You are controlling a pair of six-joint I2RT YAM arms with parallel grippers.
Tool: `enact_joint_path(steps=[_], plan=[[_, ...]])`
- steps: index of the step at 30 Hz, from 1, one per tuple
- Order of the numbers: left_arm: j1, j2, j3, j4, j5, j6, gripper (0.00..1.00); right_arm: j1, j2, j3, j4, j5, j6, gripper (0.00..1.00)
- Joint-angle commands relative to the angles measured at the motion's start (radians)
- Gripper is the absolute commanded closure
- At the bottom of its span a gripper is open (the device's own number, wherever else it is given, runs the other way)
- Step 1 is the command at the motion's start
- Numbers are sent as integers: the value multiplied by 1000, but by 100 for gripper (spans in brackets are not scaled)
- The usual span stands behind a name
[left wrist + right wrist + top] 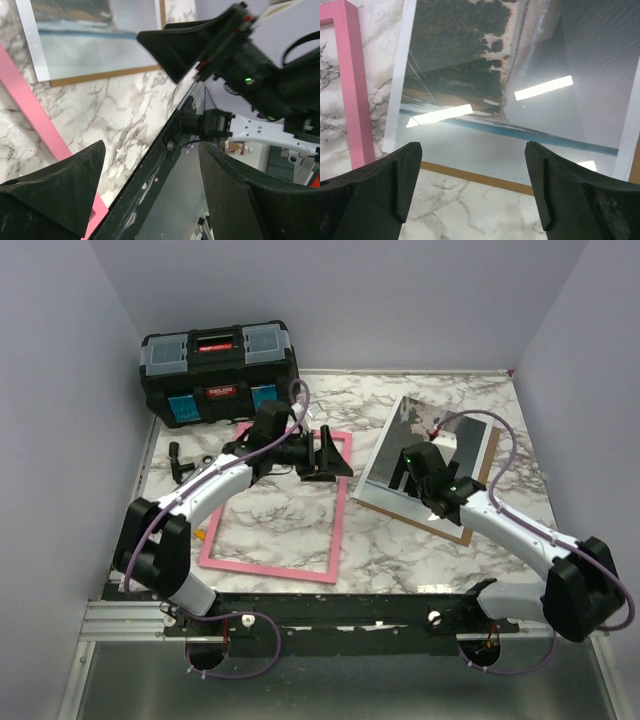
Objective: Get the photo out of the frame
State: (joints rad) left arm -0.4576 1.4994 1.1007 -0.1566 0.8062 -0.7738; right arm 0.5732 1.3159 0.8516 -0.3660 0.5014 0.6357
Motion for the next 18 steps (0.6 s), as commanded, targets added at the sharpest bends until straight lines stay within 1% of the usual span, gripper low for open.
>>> enact_joint_path(steps=[1,3,4,5,6,8,11,13,16,18], plan=[[-70,106,41,-35,-18,75,23,-36,-140,-146,44,-81,93,14],[-94,165,73,-55,-50,90,23,-46,-188,-190,50,-70,115,20],[-100,193,77,-35,-59,73,23,-53,-205,-203,47,-61,124,23],[-102,216,81,-1,-67,51,23,-62,-214,-215,44,-54,131,26],[-102,243,91,14,-87,41,23,-72,-219,-220,38,-48,144,27],[-103,292,135,10,-124,35,23,-97,-212,-231,29,-45,163,31],[-106,366,243,-6,-179,63,24,-157,-181,-246,36,-103,182,44],[-107,433,330,-61,-234,100,24,-191,-163,-257,53,-161,185,51],[-110,523,431,-120,-255,115,24,-219,-164,-274,77,-206,183,54],[-114,564,454,-127,-276,120,24,-226,-172,-279,90,-199,174,54]])
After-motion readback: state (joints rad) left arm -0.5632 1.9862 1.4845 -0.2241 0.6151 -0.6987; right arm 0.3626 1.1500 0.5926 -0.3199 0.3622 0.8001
